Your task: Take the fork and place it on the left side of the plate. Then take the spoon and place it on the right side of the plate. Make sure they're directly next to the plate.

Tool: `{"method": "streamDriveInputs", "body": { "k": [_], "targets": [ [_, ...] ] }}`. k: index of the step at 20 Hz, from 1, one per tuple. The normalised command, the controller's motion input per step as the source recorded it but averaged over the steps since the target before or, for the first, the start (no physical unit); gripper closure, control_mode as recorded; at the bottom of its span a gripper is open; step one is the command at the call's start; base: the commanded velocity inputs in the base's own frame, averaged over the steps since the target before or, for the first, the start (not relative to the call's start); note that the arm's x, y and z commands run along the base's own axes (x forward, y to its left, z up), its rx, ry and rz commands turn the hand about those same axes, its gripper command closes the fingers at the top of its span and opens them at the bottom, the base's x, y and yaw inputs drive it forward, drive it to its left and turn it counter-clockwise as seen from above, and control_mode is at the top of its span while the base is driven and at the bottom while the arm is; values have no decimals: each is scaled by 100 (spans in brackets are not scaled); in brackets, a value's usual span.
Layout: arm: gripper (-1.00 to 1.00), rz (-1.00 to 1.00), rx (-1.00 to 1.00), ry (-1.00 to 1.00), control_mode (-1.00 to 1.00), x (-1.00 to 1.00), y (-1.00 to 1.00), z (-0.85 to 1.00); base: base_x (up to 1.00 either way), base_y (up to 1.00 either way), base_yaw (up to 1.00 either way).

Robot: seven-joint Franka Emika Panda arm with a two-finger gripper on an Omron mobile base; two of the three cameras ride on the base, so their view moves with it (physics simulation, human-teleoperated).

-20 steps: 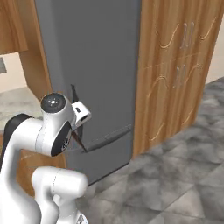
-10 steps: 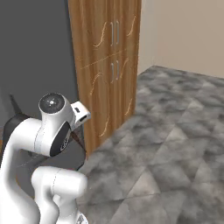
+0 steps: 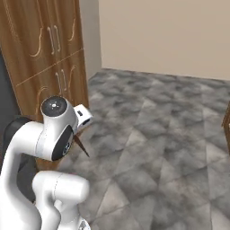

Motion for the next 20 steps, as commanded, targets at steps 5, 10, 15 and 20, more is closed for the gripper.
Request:
{"method": "streamDriveInputs", "body": {
  "k": [5,10,15,20],
  "targets": [
    [100,0,0,0,100,0,0,0,92,-15,-41],
    [100,0,0,0,100,0,0,0,99,-5,-39],
    [100,0,0,0,100,0,0,0,100,0,-36],
    [100,0,0,0,100,0,0,0,100,0,-34]
  ]
}}
